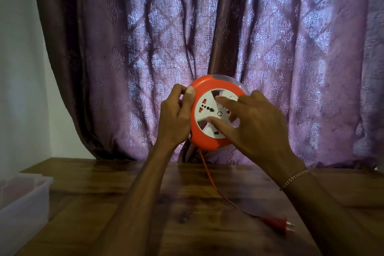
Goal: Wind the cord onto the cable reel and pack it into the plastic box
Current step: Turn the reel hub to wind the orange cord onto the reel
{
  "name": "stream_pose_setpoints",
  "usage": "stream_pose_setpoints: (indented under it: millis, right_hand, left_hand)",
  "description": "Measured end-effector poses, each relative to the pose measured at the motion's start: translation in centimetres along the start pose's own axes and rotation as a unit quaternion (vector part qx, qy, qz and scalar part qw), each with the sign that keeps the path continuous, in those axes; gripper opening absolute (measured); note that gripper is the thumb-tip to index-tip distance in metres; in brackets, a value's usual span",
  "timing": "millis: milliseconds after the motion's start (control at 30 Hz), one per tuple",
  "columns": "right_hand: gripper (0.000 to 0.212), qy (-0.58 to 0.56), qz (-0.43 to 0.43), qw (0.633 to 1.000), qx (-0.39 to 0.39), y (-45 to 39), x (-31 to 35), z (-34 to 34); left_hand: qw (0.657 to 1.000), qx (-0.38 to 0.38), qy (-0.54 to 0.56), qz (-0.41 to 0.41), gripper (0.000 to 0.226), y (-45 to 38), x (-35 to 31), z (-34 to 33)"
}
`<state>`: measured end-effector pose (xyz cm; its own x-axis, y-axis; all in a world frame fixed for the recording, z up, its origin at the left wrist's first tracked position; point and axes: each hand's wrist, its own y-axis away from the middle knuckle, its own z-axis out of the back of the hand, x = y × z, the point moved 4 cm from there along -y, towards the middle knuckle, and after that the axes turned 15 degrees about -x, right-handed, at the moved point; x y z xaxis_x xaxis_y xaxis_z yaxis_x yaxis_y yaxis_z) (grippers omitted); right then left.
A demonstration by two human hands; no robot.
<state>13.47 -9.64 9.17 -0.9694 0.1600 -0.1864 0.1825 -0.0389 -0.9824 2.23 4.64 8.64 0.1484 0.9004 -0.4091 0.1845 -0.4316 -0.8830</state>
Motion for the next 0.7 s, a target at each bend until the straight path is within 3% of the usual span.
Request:
stream_pose_setpoints:
  millis: [100, 200, 367, 500, 701]
  right_hand:
    - [0.020, -0.066, 0.088, 0.994, 0.013, -0.15, 0.32, -0.05]
    - [0.031, -0.085, 0.139, 0.983, 0.084, -0.05, 0.67, -0.33]
    - [0.051, -0.046, 0.116, 0.981, 0.150, 0.06, 0.73, -0.45]
    - [0.043, -0.006, 0.118, 0.982, 0.145, 0.27, 0.46, -0.68]
    - [0.052, 0.002, 0.074, 0.991, 0.113, 0.44, 0.31, -0.56]
  left_hand:
    - [1.000, 0.003, 0.007, -0.002, 0.028, -0.17, -0.04, 0.16]
    - [1.000, -0.004, 0.005, -0.008, 0.028, -0.28, -0.09, 0.34]
    - [1.000, -0.004, -0.004, -0.016, 0.029, -0.09, -0.07, 0.24]
    - [1.000, 0.000, -0.010, -0.023, 0.026, 0.02, -0.16, 0.10]
    - [1.000, 0.000, -0.010, -0.027, 0.026, 0.09, -0.20, 0.03]
